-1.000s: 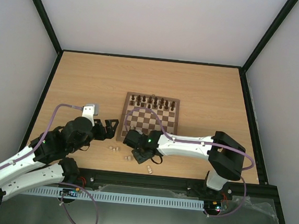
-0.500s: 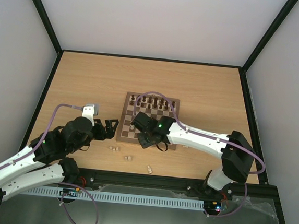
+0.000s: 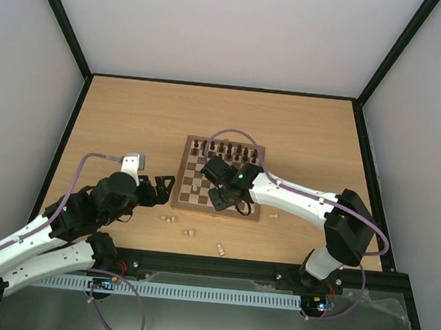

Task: Set up the chess pieces on the board
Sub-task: Place the chess piece on the chessboard.

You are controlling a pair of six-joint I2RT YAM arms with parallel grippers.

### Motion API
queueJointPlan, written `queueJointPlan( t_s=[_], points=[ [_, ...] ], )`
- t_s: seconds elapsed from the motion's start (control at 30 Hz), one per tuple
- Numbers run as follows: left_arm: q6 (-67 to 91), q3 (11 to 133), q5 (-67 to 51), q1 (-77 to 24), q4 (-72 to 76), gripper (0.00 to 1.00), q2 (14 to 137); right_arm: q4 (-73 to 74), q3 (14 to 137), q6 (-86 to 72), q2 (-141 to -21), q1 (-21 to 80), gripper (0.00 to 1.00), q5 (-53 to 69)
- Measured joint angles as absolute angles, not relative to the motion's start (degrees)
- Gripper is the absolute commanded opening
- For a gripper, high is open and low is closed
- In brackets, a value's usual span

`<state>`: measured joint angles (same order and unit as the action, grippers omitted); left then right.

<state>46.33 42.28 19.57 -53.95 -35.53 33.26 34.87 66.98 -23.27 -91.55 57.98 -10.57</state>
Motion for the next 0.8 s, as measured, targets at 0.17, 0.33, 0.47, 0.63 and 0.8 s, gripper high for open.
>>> queueJointPlan(
  t_s=[0.17,0.33,0.47,0.63,0.8],
  points=[
    [46.3,42.3,19.6,-54.0,-35.5,0.99,33.3,34.8,67.0,-22.9,-93.0,57.8,0.09,-10.0],
    [46.3,42.3,19.6,-54.0,-35.5,0.99,33.3,34.3,67.0,-22.7,-94.2,57.6,0.09,-9.3],
    [46.3,42.3,19.6,-54.0,-35.5,0.99,33.3,34.0,67.0,-22.4,-94.5,57.0,0.09,-8.9],
    [46.3,42.3,19.6,-54.0,-35.5,0.99,33.3,33.3,67.0,-22.2,-94.5,56.2,0.09,-8.5],
    [46.3,42.3,19.6,-54.0,-35.5,0.99,33.3,33.1,67.0,-22.2,-94.5,56.0,0.09,-8.1]
  ],
)
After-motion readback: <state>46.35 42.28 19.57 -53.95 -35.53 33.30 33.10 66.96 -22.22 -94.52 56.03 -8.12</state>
